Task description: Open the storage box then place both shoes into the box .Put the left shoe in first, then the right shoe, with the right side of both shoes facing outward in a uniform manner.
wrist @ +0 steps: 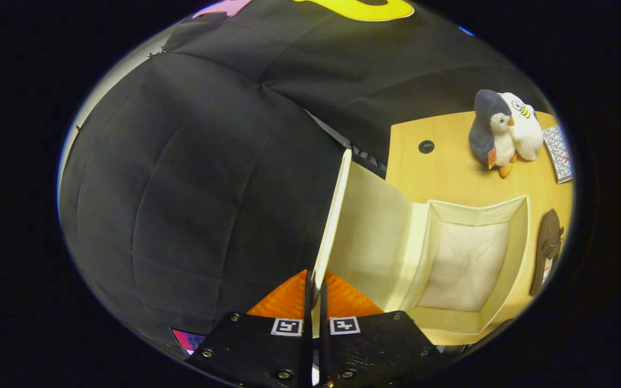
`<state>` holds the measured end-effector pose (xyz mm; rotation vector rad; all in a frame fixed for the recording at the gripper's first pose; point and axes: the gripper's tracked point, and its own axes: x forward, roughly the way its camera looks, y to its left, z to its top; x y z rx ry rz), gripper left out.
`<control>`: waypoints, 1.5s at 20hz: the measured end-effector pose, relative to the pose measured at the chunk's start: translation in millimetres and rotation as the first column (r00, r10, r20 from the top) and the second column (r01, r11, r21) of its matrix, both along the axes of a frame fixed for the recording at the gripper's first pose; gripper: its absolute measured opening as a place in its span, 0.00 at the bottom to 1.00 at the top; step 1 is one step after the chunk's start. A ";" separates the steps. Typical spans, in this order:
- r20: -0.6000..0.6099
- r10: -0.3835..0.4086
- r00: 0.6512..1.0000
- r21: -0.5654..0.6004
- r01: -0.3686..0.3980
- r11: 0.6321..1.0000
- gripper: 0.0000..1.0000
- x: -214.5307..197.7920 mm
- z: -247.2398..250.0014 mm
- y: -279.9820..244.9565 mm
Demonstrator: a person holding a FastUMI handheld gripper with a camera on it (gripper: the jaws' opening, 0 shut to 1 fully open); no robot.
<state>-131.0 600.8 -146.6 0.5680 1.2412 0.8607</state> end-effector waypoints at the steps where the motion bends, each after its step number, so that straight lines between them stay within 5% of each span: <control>1: 0.000 0.013 1.000 -0.020 -0.013 1.000 0.06 -2.5 -9.9 20.4; 10: -0.035 0.111 0.993 -0.198 -0.116 0.973 0.10 -45.9 -95.9 100.4; 12: -0.039 0.145 0.989 -0.216 -0.150 0.965 0.27 -50.3 -106.6 100.7; 13: -0.041 0.159 0.986 -0.208 -0.164 0.964 0.49 -52.1 -103.9 99.3; 14: -0.040 0.170 0.985 -0.206 -0.174 0.963 0.58 -56.3 -103.7 97.5; 16: -0.030 0.178 0.984 -0.191 -0.180 0.965 0.77 -52.7 -93.3 86.5; 27: 0.134 0.154 0.979 -0.137 -0.136 0.981 0.79 3.0 -15.7 -57.3; 28: 0.159 0.144 0.977 -0.139 -0.122 0.983 0.82 12.1 -14.0 -72.0; 29: 0.178 0.125 0.976 -0.141 -0.101 0.985 0.95 20.7 -8.9 -89.8; 30: 0.194 0.105 0.975 -0.145 -0.077 0.986 0.95 26.5 -4.7 -111.2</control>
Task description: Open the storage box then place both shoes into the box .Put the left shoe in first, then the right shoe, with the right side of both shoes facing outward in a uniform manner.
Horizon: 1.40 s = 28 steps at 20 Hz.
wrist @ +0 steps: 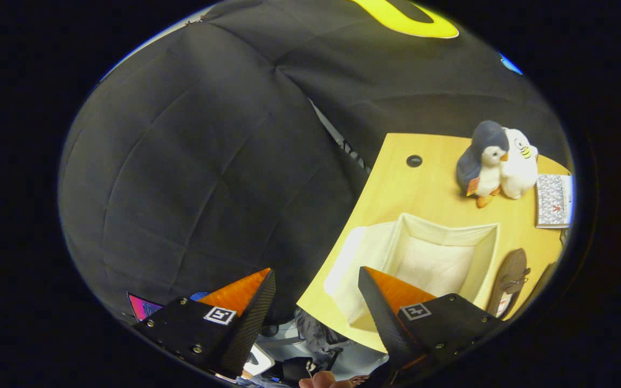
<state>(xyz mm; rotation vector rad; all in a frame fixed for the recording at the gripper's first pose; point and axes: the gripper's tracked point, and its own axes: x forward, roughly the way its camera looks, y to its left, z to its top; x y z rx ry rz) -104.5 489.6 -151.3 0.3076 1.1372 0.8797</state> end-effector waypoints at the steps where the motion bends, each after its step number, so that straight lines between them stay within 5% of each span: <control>1: 0.011 -0.020 1.000 -0.001 0.020 1.000 0.95 9.1 4.4 -17.4; 17: 0.088 -0.262 0.961 -0.101 0.270 0.957 0.95 60.6 -51.8 -249.3; 28: 0.103 -0.242 0.965 -0.253 0.261 0.932 0.95 42.6 -154.4 -329.0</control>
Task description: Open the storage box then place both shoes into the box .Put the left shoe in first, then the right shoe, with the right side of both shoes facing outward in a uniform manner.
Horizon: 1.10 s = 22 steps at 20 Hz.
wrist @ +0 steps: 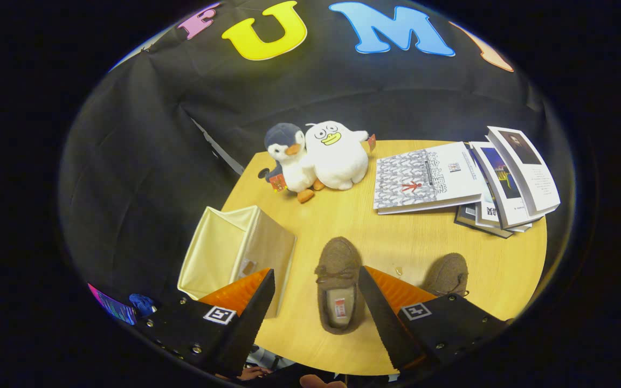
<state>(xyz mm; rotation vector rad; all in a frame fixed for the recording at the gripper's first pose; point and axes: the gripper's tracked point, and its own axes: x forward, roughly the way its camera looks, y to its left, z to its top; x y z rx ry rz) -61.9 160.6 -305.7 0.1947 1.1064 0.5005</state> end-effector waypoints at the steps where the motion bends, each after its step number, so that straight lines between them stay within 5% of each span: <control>1: -0.007 0.003 1.000 -0.014 -0.003 1.000 0.96 -3.7 -11.0 -3.8; 10: -0.106 0.045 0.993 -0.133 -0.059 0.989 0.96 -34.4 -92.0 -20.6; 18: -0.158 0.087 0.984 -0.253 -0.126 0.959 0.95 -19.0 -151.2 -15.7; 21: -0.196 0.088 0.977 -0.276 -0.141 0.951 0.91 -13.2 -168.6 -6.2; 22: -0.216 0.084 0.973 -0.278 -0.144 0.950 0.83 -14.9 -175.7 -4.2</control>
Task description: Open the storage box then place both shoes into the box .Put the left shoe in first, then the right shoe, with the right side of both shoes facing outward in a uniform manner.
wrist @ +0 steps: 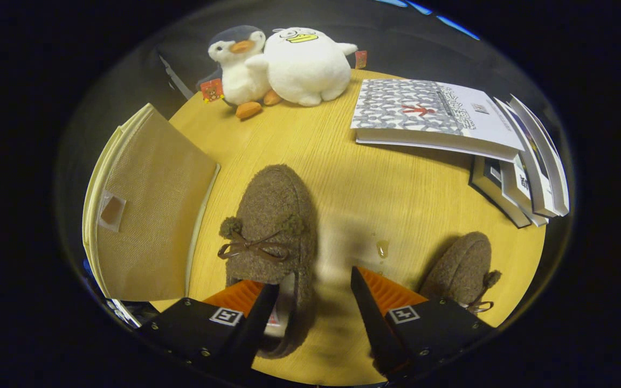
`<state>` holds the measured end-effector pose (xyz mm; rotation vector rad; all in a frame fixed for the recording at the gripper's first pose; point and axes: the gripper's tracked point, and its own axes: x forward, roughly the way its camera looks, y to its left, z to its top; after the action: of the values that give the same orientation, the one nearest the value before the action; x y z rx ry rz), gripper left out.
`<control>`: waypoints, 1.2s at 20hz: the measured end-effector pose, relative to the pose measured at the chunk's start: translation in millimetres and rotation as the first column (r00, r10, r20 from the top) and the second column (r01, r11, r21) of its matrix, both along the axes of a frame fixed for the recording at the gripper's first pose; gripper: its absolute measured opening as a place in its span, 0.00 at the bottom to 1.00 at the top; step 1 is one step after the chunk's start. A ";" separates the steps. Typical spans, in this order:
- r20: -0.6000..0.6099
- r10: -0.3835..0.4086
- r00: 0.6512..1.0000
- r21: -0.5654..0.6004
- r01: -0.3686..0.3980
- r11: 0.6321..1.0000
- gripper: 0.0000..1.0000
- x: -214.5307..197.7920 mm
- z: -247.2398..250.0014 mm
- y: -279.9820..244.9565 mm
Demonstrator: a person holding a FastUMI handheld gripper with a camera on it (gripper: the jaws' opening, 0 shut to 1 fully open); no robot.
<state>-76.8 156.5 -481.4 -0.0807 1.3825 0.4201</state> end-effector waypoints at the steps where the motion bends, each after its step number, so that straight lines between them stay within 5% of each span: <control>1: -0.018 0.002 1.000 -0.002 -0.002 1.000 0.73 -0.9 -4.1 2.3; 3: -0.055 -0.035 0.998 0.026 0.037 0.999 0.18 -4.2 -4.4 8.9; 4: -0.056 -0.015 0.998 0.042 0.017 0.999 0.07 -4.5 -2.6 11.1; 8: -0.009 0.031 0.999 0.059 -0.030 0.998 0.00 -1.4 17.2 11.9; 17: 0.002 -0.035 0.999 0.214 0.034 0.976 0.00 13.1 131.1 24.2; 24: 0.098 0.040 0.994 0.315 -0.069 0.947 0.00 20.5 220.1 77.9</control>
<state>-56.4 234.4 -261.3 0.1263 1.2103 0.6736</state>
